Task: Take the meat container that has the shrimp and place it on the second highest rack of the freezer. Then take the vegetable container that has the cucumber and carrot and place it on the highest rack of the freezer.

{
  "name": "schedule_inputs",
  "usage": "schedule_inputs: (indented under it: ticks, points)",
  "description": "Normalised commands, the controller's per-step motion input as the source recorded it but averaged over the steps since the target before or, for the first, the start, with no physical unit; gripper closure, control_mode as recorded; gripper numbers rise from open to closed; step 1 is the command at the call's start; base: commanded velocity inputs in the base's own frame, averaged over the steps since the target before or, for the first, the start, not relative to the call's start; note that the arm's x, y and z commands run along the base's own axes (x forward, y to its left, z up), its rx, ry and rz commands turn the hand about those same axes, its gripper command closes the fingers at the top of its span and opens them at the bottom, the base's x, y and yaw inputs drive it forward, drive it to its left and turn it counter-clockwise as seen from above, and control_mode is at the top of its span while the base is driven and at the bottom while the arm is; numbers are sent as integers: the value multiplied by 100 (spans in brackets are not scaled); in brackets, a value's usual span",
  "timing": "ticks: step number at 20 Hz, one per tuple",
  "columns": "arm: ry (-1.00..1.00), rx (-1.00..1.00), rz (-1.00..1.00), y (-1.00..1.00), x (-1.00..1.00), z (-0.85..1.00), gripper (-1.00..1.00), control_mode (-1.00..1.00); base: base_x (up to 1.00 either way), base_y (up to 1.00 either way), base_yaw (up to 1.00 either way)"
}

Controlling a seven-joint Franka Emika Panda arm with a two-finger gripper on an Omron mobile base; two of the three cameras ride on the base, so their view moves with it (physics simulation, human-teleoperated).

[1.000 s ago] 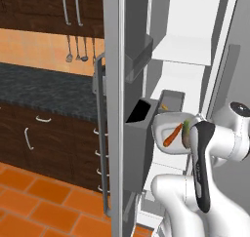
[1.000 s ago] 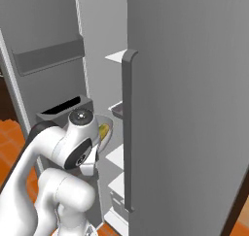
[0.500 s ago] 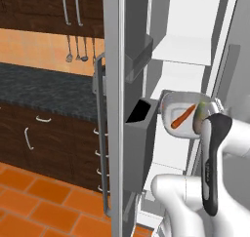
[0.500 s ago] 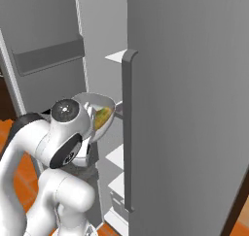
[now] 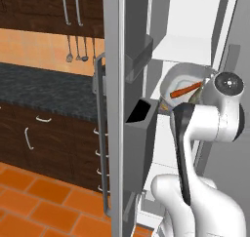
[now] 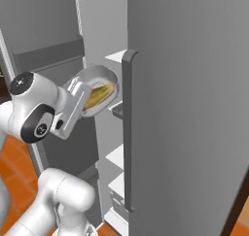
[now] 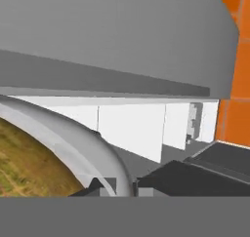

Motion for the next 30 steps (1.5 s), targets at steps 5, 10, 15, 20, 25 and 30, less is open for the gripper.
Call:
schedule_inputs:
  ticks: [5,10,15,20,25,30]
  points:
    - [-33,1,-27,11,55,51,100,-100,0,0,0]
    - [-6,0,-3,-7,63,49,100,-100,0,0,0]
    - [-2,0,1,-3,70,5,100,-100,0,0,0]
    - [0,0,3,-38,73,7,100,-100,0,0,0]
    - [4,8,0,-21,34,3,100,-100,0,0,0]
    - [4,12,0,-23,8,45,100,-100,0,0,0]
